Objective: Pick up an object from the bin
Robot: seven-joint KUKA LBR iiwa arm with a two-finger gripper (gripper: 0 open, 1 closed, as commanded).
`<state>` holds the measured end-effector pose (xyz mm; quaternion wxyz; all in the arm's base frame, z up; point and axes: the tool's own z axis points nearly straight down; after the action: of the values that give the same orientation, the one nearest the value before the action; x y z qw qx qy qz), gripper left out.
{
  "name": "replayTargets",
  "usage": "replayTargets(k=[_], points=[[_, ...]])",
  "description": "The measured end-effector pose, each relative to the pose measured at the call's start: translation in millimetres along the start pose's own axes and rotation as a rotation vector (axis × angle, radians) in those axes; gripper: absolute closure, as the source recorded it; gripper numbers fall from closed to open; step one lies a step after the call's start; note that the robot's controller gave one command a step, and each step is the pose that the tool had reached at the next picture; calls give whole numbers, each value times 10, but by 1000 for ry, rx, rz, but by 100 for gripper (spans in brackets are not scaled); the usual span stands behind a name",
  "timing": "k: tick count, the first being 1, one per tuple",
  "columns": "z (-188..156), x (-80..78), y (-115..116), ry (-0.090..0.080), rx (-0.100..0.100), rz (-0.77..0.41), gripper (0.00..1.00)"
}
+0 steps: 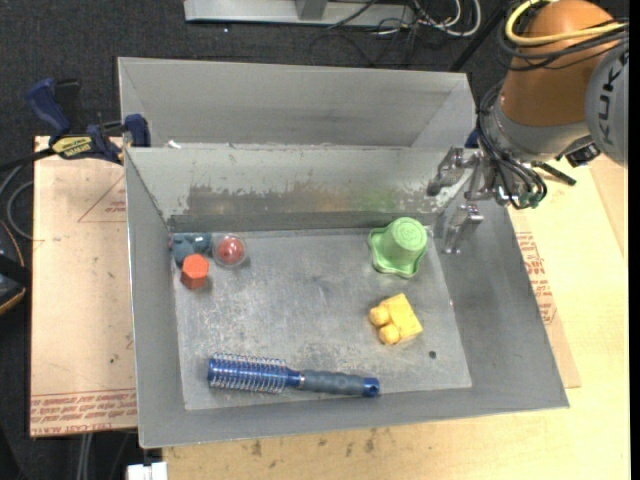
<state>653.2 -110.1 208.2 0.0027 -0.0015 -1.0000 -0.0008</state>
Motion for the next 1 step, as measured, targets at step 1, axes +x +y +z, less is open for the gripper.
replayTargets(k=[1], points=[[628,668,-145,4,-1,-10,0]])
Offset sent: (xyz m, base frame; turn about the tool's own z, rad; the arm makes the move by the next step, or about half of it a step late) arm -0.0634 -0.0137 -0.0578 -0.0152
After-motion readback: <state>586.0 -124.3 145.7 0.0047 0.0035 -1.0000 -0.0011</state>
